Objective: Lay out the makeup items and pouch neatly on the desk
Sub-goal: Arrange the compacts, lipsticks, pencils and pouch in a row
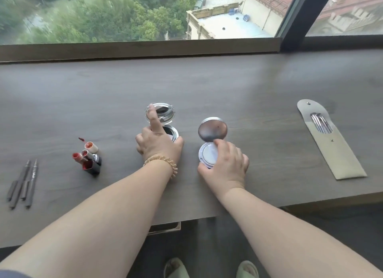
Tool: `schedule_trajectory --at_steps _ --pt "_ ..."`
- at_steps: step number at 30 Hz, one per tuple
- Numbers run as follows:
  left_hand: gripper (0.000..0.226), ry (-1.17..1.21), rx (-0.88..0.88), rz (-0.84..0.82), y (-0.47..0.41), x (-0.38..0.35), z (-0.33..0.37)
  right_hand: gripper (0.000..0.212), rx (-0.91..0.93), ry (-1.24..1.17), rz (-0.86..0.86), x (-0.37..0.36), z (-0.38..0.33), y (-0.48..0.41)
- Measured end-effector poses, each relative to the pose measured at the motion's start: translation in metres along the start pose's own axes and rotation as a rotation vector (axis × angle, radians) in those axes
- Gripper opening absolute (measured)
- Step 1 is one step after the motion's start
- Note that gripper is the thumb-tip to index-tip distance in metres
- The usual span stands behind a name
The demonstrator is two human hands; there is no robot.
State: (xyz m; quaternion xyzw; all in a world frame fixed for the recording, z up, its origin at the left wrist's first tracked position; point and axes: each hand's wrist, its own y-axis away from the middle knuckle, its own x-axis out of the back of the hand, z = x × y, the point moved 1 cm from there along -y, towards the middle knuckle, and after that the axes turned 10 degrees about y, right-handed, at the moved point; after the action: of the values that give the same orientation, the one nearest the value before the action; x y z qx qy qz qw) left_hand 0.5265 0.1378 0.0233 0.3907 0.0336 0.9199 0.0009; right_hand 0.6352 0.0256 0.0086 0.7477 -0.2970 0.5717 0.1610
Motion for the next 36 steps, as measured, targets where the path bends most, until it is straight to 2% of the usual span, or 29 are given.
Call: schedule_trajectory --at_steps 4,11,19,22,29,36 --pt "0.100 0.065 -0.088 -0.042 0.029 -0.030 0.032 0.053 -0.124 -0.016 0.060 0.022 0.051 -0.026" --pt "0.102 0.072 -0.106 -0.159 0.080 -0.092 0.090 0.052 -0.172 0.014 0.101 0.040 0.135 -0.064" --pt "0.099 0.167 -0.087 -0.081 0.127 -0.169 0.156 0.053 -0.044 0.010 0.036 0.055 0.219 -0.107" --pt "0.098 0.215 -0.093 -0.031 0.141 -0.194 0.172 0.053 0.057 0.030 0.021 0.056 0.242 -0.124" --pt "0.100 0.180 -0.022 0.075 0.149 -0.209 0.174 0.056 0.229 0.060 0.000 0.053 0.249 -0.146" --pt "0.101 0.171 -0.037 0.059 0.156 -0.211 0.172 0.065 0.255 0.095 -0.034 0.043 0.259 -0.142"
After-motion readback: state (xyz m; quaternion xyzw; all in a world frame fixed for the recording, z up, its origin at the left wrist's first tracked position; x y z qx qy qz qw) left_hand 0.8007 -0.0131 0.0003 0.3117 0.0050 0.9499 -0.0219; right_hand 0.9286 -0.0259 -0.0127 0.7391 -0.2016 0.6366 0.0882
